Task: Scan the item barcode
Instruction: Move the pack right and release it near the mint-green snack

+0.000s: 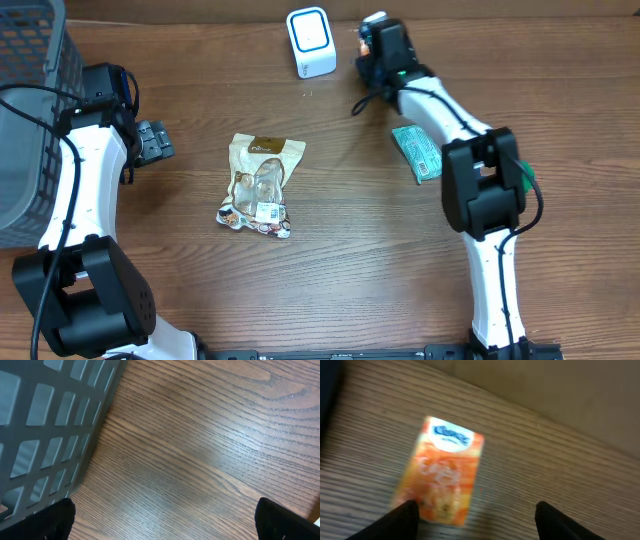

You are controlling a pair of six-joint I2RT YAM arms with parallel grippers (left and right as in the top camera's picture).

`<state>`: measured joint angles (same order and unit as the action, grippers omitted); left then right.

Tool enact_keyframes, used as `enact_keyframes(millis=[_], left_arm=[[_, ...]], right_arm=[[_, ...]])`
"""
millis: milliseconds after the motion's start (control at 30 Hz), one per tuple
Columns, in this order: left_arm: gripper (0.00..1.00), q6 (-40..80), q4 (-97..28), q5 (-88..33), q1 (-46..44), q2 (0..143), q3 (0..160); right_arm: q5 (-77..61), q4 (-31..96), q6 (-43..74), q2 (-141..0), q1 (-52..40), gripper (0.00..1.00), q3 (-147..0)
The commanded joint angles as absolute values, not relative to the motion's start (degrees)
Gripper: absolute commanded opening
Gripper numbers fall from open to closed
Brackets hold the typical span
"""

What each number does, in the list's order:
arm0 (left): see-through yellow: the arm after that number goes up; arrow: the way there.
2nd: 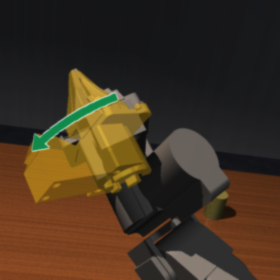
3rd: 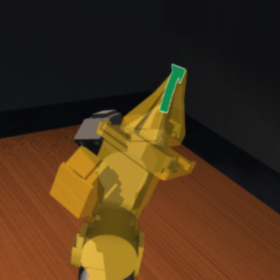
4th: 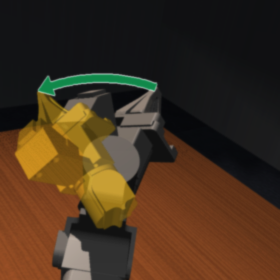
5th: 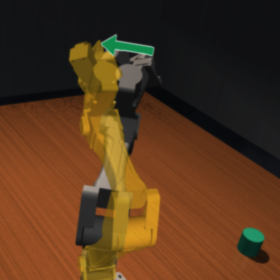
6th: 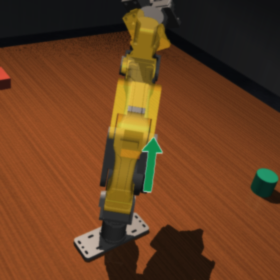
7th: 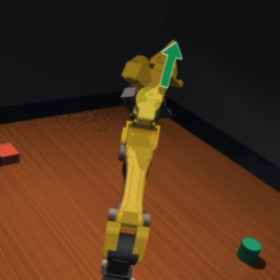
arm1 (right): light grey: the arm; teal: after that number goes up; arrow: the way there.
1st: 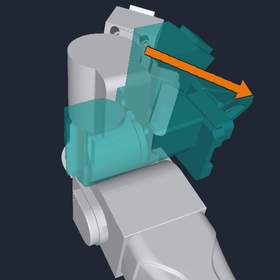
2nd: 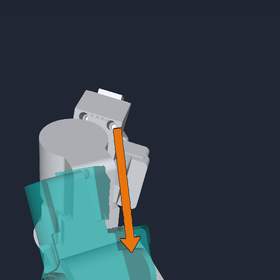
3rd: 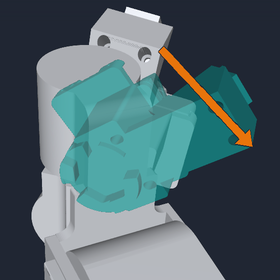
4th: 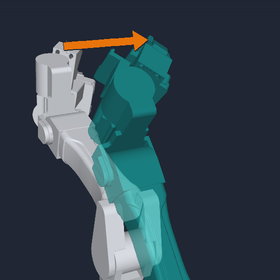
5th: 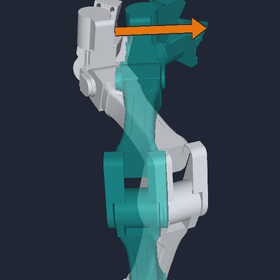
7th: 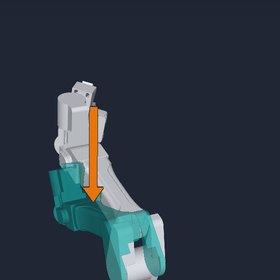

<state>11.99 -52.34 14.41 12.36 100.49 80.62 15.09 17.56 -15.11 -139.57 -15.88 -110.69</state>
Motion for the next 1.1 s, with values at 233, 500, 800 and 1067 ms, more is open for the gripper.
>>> enact_keyframes(millis=[233,500,800,1067], left_arm=[[1.00,11.8,-52.2,15.0,12.0,99.6,81.5],[1.00,11.8,-52.2,15.0,12.0,99.6,81.5],[1.00,11.8,-52.2,15.0,12.0,99.6,81.5],[1.00,11.8,-52.2,15.0,12.0,99.6,81.5]], right_arm=[[-2.3,14.0,-10.8,-136.5,-14.2,0.76,-111.4],[-0.2,12.0,-6.0,-136.9,-14.1,0.75,-111.4],[0.3,11.2,-6.0,-142.5,-13.8,0.75,-111.4],[0.3,13.0,-6.0,-144.5,-13.8,0.47,-111.4]])
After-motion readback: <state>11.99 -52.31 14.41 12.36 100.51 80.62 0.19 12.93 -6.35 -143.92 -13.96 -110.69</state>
